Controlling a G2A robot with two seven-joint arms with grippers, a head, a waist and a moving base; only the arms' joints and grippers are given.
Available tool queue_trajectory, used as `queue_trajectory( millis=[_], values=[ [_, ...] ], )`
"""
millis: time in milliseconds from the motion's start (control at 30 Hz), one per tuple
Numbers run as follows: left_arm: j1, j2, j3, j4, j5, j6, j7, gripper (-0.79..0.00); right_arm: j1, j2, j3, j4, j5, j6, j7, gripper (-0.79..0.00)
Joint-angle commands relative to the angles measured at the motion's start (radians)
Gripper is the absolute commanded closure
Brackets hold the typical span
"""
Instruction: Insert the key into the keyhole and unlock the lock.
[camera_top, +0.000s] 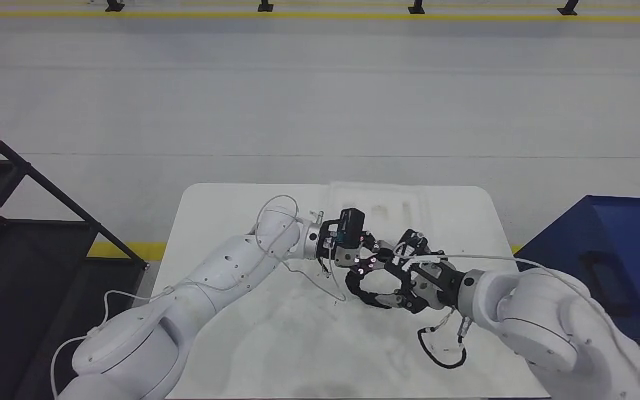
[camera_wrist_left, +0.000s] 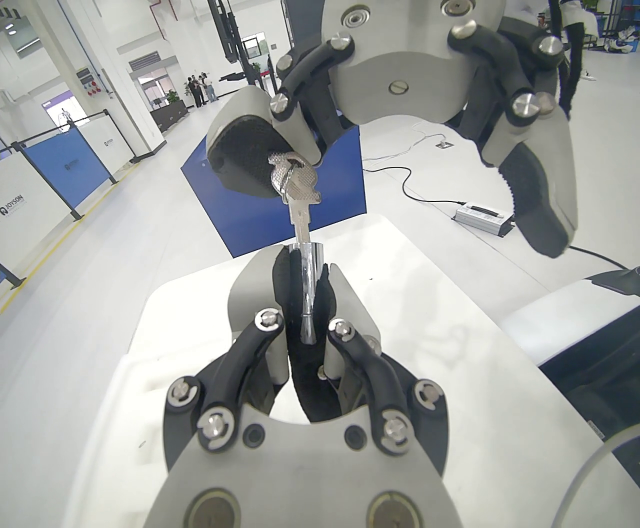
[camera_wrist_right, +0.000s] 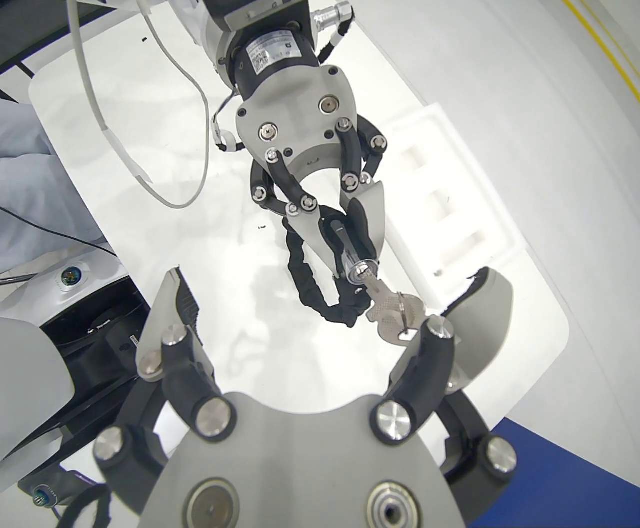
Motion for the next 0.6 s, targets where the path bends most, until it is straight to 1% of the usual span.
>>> queue_trajectory(
  millis=[0,133,300,400,500,567],
  values=[
    [-0.004,0.002,-0.001,0.002,0.011,-0.002,-0.003,0.0,0.001,0.004,0.022,0.008,-0.002,-0.031,0.015,-0.785],
    [-0.016,0.008,-0.001,-0.017,0.031,-0.023,-0.023,0.0,0.001,0.015,0.066,0.007,-0.045,-0.183,0.018,-0.785],
    [-0.021,0.018,-0.006,-0.041,0.03,-0.049,-0.05,0.0,-0.018,0.028,0.109,-0.003,-0.142,-0.373,-0.046,-0.785],
    [-0.02,0.023,-0.008,-0.051,0.023,-0.061,-0.062,0.0,-0.038,0.033,0.12,-0.018,-0.202,-0.452,-0.092,-0.785],
    [-0.019,0.026,-0.008,-0.06,0.013,-0.074,-0.075,0.0,-0.057,0.035,0.123,-0.042,-0.289,-0.49,-0.142,-0.785],
    [-0.017,0.027,-0.008,-0.063,0.007,-0.079,-0.08,0.0,-0.069,0.036,0.122,-0.056,-0.356,-0.504,-0.176,-0.68]
  ],
)
